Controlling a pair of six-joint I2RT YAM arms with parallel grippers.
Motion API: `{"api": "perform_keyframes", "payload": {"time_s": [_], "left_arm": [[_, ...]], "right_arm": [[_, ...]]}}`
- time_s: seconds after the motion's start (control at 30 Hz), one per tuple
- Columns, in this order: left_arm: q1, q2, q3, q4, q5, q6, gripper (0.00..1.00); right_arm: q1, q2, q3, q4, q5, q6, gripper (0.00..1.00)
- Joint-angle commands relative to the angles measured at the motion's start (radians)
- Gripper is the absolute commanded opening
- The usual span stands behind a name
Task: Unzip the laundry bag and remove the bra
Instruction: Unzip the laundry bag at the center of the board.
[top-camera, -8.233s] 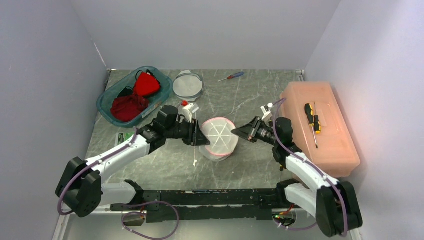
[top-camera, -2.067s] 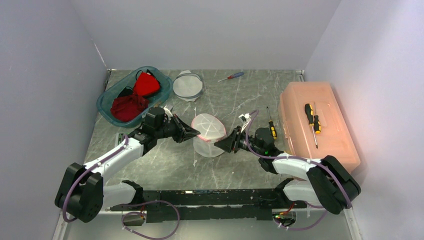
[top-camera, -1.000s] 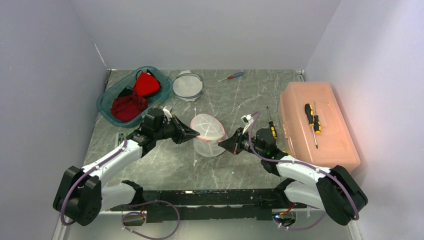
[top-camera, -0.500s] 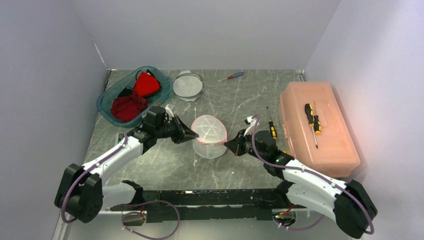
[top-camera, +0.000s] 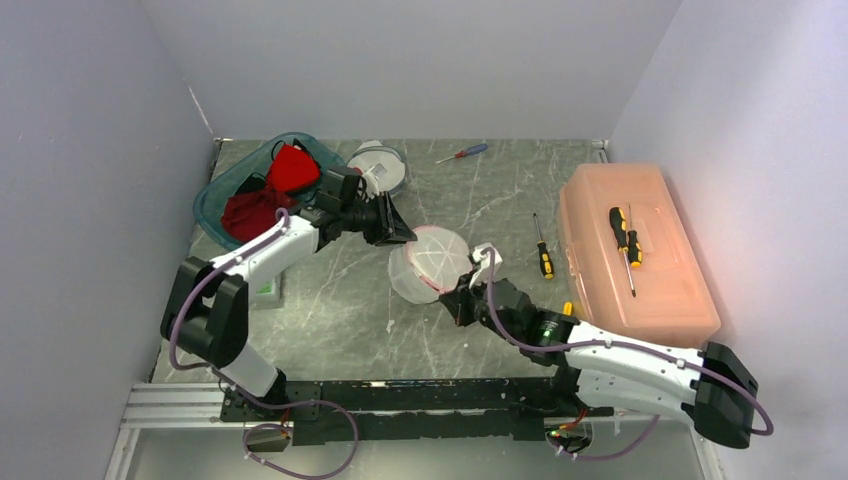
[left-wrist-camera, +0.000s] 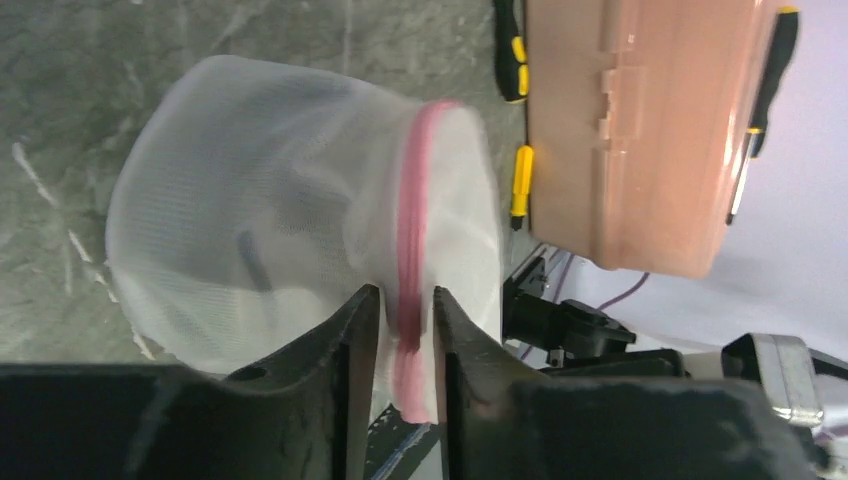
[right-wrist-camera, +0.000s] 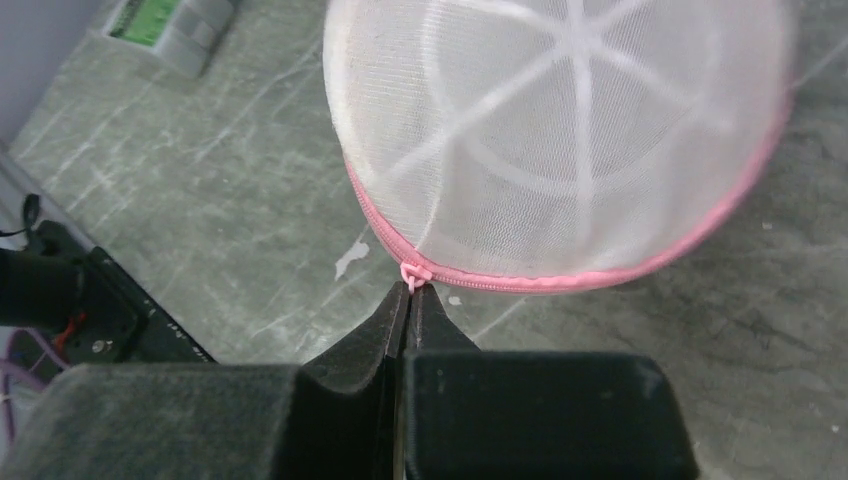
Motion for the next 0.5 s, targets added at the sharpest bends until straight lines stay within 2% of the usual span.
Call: {"api": "perform_keyframes", "payload": {"time_s": [0.0, 0.17, 0.3, 0.47], "left_arm": [[0.008, -0.005, -0.014, 0.027, -0.037, 0.050, 0.45], [0.008, -0.215, -0.183, -0.048, -0.173, -0.017, 0.73], [0.008, -0.441, -0.286, -0.155, -0.291, -0.106, 0.90], [-0.042, -0.654, -0.420, -0.097, -0.329, -0.317, 0.94]], "right_arm": [[0.035, 0.058, -0.028, 0.062, 0.157, 0.093, 0.00], [0.035, 0.091, -0.038, 0.107, 0.180, 0.131, 0.00], [0.036, 0.123, -0.012, 0.103, 0.171, 0.124, 0.00], [0.037, 0.167, 0.016, 0.117, 0.143, 0.115, 0.00]]}}
